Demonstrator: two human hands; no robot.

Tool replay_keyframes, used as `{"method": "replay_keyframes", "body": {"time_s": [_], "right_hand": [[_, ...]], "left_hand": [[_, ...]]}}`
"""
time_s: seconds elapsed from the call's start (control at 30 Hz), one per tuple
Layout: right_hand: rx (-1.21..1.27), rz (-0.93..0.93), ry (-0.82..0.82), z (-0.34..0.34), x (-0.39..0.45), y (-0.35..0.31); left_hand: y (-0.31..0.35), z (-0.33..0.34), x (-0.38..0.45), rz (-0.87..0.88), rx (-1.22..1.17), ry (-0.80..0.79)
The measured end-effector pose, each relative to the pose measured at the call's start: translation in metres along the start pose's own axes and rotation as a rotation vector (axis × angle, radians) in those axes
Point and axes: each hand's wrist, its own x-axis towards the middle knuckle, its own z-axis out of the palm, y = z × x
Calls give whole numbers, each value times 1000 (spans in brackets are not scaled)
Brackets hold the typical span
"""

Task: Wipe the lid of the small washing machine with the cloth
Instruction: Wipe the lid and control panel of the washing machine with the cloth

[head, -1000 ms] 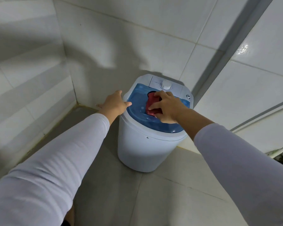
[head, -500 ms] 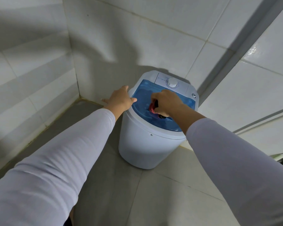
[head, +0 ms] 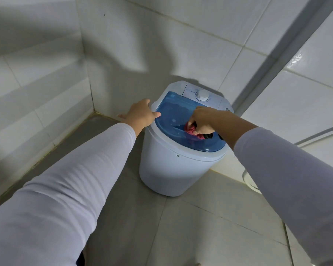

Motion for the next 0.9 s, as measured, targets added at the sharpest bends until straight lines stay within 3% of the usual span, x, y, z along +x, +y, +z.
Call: {"method": "replay_keyframes", "body": {"time_s": [0.13,0.33,0.67,0.8,0.9], "right_hand": [[-87,-25,39,2,-3,-1],[-16,19,104,7,0,-7],[378,141,301,14,3,-24],[432,140,277,16,4,-21],[325,67,204,13,3,-18]], "left_hand": [[1,0,-2,0,18,6],[3,0,-5,15,-1,4],[5,1,-6,11,-40,-6],[10,-2,-12,1,3,0],[11,-4,-15,-5,19,3]]}}
